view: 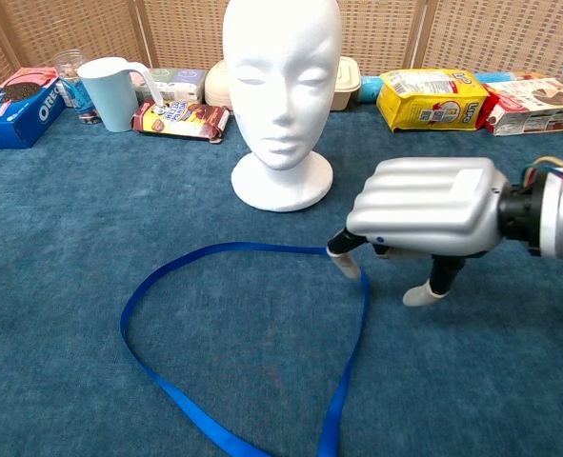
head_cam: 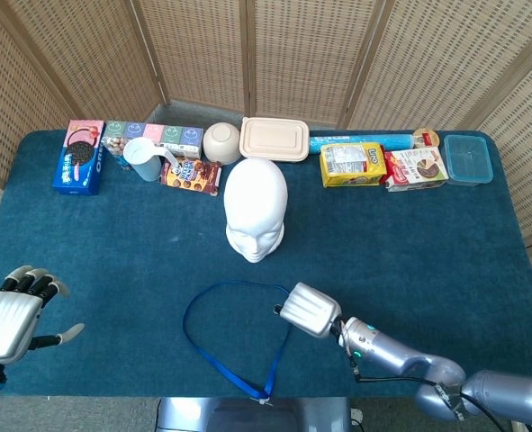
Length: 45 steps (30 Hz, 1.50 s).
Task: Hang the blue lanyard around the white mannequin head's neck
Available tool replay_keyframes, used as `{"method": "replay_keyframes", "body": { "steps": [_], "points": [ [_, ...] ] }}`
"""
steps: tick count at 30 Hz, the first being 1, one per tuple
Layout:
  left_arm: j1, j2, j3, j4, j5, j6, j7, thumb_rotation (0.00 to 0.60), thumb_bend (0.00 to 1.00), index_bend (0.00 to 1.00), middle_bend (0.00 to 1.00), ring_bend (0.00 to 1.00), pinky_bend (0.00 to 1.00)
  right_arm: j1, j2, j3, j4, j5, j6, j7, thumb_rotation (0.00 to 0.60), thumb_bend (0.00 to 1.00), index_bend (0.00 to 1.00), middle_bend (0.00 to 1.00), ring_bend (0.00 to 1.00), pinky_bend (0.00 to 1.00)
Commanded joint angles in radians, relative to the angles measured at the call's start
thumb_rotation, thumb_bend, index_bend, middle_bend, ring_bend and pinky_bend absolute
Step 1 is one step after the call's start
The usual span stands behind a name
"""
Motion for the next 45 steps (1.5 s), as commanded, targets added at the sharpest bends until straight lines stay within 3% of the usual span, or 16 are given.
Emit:
{"method": "replay_keyframes", "body": {
  "steps": [1,17,45],
  "points": [
    [-0.001,-0.002,0.002,0.004,-0.002,-0.001,-0.002,0.355,0.07,0.43,0.39,0.26,0.19,0.011,-0.014,-0.001,0.007,0.009,-0.006,-0.014,0.6,0.22,0.43,0.93,1.0,1.0],
    [0.0,-0.011,0.014,0.04,-0.012,-0.002,-0.035,0.357,0.07,0.42,0.39,0.26,0.19,0.062,-0.092,-0.021,0.056,0.085,-0.047,-0.083,0.6,0.22,0.46,0.93,1.0,1.0],
    [-0.008,-0.013,0.021,0.043,-0.004,0.0,-0.035,0.357,0.07,0.43,0.39,0.26,0.19,0.088,-0.118,-0.076,0.096,0.113,-0.018,-0.125,0.6,0.23,0.5,0.93,1.0,1.0]
  ]
}}
